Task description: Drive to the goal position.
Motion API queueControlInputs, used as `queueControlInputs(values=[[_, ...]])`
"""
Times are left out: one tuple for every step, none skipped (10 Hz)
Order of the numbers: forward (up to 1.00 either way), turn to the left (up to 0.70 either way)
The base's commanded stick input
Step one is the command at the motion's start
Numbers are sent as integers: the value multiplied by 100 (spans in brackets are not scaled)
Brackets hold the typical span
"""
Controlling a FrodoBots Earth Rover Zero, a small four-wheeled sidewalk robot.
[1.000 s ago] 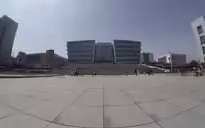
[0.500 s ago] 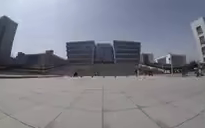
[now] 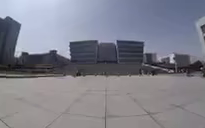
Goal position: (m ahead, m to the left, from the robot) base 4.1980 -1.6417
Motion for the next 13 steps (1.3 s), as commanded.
queueControlInputs(values=[[45, 27], [45, 0], [45, 0], [45, 0], [45, 0], [45, 0], [45, 9], [45, 24], [45, 16], [45, 0], [45, 0], [45, 0], [45, 0]])
